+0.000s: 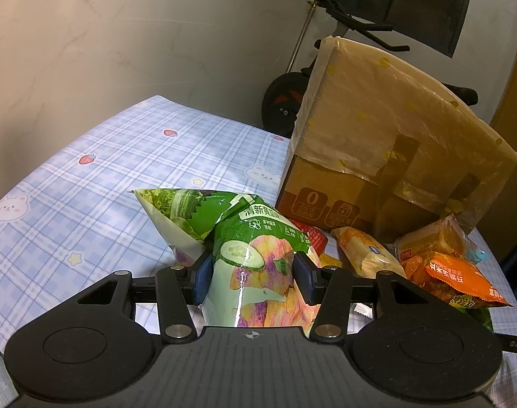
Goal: Organize snacks
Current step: 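Close the left tool on the green bag while the right tool grasps the brown sachet, then lift both snacks over the box and open both tools to drop them in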
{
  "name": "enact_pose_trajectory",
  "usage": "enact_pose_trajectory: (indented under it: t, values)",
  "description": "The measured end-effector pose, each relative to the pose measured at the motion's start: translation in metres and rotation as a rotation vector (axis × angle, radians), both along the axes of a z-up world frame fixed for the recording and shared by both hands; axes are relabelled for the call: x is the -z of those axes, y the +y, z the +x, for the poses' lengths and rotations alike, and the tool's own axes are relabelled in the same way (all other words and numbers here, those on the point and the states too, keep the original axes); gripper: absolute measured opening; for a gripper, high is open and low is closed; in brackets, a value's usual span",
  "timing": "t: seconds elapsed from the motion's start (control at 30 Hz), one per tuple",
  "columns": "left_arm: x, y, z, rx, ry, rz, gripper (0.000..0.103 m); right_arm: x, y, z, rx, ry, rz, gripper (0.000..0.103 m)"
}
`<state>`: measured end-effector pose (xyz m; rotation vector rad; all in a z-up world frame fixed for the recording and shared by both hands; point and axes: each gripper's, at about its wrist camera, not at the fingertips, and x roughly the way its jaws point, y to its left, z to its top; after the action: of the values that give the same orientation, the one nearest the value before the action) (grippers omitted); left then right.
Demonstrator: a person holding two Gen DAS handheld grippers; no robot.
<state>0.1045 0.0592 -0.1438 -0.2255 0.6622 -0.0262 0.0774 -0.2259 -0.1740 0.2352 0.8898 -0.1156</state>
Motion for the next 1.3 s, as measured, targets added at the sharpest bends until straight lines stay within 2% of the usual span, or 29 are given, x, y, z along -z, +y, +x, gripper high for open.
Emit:
enact_pose_trajectory:
  t: [0.13, 0.37, 0.47, 0.53, 0.73, 0.9, 0.93, 1.07, 1.1, 1.13, 1.3]
  values:
    - [0.001, 0.002, 0.0, -0.002, 0.006, -0.009, 0.053, 0.005, 0.009, 0.008, -0.041, -0.014, -0.076, 0.062]
    - [0.005, 0.001, 0.003, -0.002, 0.024, -0.027, 0.055, 0.007, 0.011, -0.003, -0.099, -0.022, -0.134, 0.06]
    - [0.007, 0.006, 0.004, -0.014, 0.036, -0.065, 0.056, 0.008, 0.013, -0.007, -0.115, -0.039, -0.15, 0.059]
    - [0.009, 0.01, 0.006, -0.022, 0.05, -0.092, 0.064, 0.008, 0.013, -0.008, -0.121, -0.05, -0.134, 0.051]
    - [0.016, 0.019, 0.013, -0.034, 0.065, -0.147, 0.076, 0.008, 0.016, -0.008, -0.129, -0.068, -0.137, 0.048]
    - [0.021, 0.019, 0.026, -0.037, 0.061, -0.153, 0.075, 0.009, 0.014, -0.009, -0.127, -0.076, -0.126, 0.048]
    - [0.021, 0.018, 0.026, -0.032, 0.06, -0.144, 0.07, 0.009, 0.014, -0.01, -0.127, -0.078, -0.125, 0.048]
    - [0.013, 0.01, 0.024, -0.016, 0.048, -0.061, 0.066, 0.009, 0.013, -0.011, -0.123, -0.088, -0.12, 0.048]
    - [0.01, 0.009, 0.023, -0.013, 0.038, -0.054, 0.065, 0.008, 0.013, -0.011, -0.118, -0.09, -0.118, 0.044]
    - [0.008, 0.011, 0.022, -0.008, 0.028, -0.06, 0.065, 0.008, 0.011, -0.011, -0.111, -0.093, -0.108, 0.041]
    - [-0.015, 0.018, 0.016, 0.0, -0.03, -0.072, 0.065, -0.006, 0.003, -0.013, -0.092, -0.127, -0.084, 0.041]
